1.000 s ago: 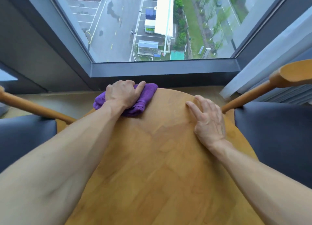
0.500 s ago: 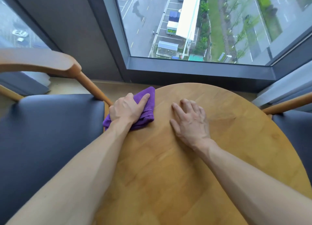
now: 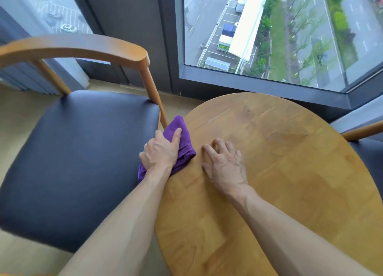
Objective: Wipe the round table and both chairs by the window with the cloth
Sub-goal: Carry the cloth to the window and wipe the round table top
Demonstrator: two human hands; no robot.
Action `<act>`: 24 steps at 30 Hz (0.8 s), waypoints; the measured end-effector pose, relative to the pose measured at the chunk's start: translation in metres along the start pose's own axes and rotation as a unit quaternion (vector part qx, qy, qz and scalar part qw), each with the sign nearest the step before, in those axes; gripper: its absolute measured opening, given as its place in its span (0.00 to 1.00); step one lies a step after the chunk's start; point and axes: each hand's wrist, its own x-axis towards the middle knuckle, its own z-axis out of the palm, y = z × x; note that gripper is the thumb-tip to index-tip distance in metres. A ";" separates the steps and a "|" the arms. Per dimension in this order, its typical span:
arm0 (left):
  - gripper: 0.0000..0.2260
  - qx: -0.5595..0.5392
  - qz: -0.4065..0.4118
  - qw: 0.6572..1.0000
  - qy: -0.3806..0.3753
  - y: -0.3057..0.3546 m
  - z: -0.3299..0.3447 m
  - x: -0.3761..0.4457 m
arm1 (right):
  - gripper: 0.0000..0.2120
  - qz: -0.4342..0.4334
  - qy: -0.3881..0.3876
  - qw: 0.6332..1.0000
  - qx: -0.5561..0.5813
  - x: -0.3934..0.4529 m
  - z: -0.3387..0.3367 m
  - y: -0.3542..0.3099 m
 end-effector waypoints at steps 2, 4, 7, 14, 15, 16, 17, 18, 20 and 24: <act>0.31 -0.009 -0.029 1.000 0.006 -0.010 -0.002 -0.018 | 0.21 -0.002 0.000 1.000 -0.007 -0.020 0.004 -0.006; 0.30 -0.022 -0.052 0.998 0.011 -0.019 -0.003 -0.039 | 0.21 -0.001 -0.001 1.000 -0.003 -0.040 0.008 -0.009; 0.29 -0.052 -0.082 0.995 0.023 -0.035 -0.004 -0.075 | 0.20 0.005 -0.002 1.000 0.011 -0.073 0.012 -0.007; 0.31 -0.130 -0.161 0.978 0.033 -0.068 0.004 -0.172 | 0.20 0.031 -0.012 0.998 0.048 -0.175 0.023 0.011; 0.31 -0.138 -0.168 0.975 0.038 -0.068 0.007 -0.186 | 0.20 0.034 -0.014 0.998 0.052 -0.186 0.024 0.014; 0.31 -0.147 -0.175 0.973 0.042 -0.068 0.009 -0.199 | 0.21 0.037 -0.016 0.998 0.057 -0.196 0.025 0.018; 0.32 -0.157 -0.181 0.970 0.045 -0.068 0.011 -0.211 | 0.21 0.041 -0.017 0.997 0.062 -0.205 0.026 0.020; 0.32 -0.164 -0.187 0.967 0.048 -0.067 0.013 -0.222 | 0.22 0.044 -0.019 0.997 0.068 -0.213 0.027 0.023; 0.33 -0.171 -0.199 0.964 0.051 -0.065 0.018 -0.243 | 0.22 0.049 -0.024 0.995 0.080 -0.227 0.028 0.027; 0.34 -0.199 -0.218 0.954 0.048 -0.060 0.027 -0.282 | 0.21 0.059 -0.027 0.991 0.113 -0.248 0.030 0.033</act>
